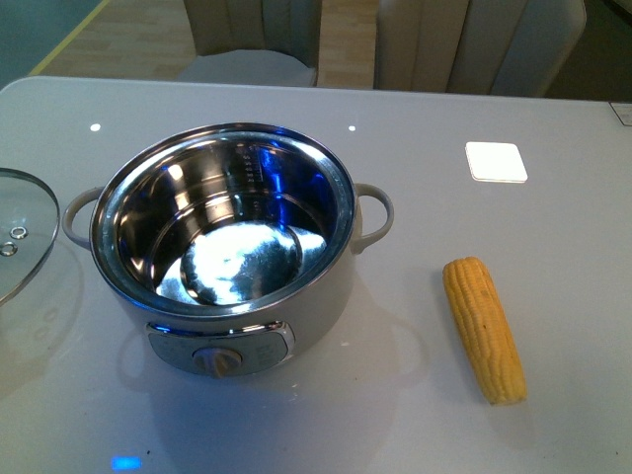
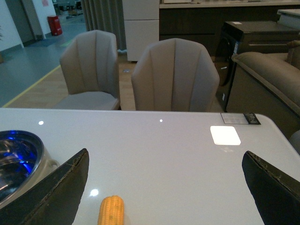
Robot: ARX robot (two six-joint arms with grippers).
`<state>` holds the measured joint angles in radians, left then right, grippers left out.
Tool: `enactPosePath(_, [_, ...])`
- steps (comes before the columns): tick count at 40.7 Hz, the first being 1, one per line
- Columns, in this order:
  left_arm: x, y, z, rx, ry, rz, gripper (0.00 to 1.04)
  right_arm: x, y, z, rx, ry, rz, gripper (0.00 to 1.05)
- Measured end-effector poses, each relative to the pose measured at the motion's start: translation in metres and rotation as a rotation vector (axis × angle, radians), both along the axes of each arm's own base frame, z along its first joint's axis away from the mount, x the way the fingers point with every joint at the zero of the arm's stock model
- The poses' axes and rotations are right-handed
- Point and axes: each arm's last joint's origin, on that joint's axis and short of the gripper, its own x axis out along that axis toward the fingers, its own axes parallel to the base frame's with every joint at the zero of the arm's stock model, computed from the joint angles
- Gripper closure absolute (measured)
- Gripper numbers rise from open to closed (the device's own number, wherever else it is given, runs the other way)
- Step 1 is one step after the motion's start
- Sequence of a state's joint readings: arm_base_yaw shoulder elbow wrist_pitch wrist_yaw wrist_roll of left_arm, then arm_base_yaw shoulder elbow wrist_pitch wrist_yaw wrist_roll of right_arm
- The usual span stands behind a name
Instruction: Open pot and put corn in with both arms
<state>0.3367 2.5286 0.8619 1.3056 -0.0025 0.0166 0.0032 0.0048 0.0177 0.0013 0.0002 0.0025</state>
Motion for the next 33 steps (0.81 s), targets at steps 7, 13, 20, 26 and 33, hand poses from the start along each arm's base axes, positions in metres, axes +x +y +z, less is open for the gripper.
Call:
enactPosePath(7, [0.001,0.002,-0.02,-0.007,0.015,-0.007,0.63,0.0,0.0,0.0,0.0,0.0,0.0,0.09])
enactPosePath(13, [0.0,0.005,-0.036,-0.009,0.01,-0.012,0.63,0.0,0.0,0.0,0.0,0.0,0.0,0.09])
enactPosePath(20, [0.001,0.008,-0.04,-0.004,-0.011,-0.012,0.63,0.0,0.0,0.0,0.0,0.0,0.0,0.09])
enactPosePath(26, [0.001,0.007,-0.04,-0.008,-0.013,-0.014,0.53,0.0,0.0,0.0,0.0,0.0,0.0,0.09])
enactPosePath(33, [-0.001,0.008,-0.04,-0.011,-0.011,-0.016,0.3,0.0,0.0,0.0,0.0,0.0,0.0,0.09])
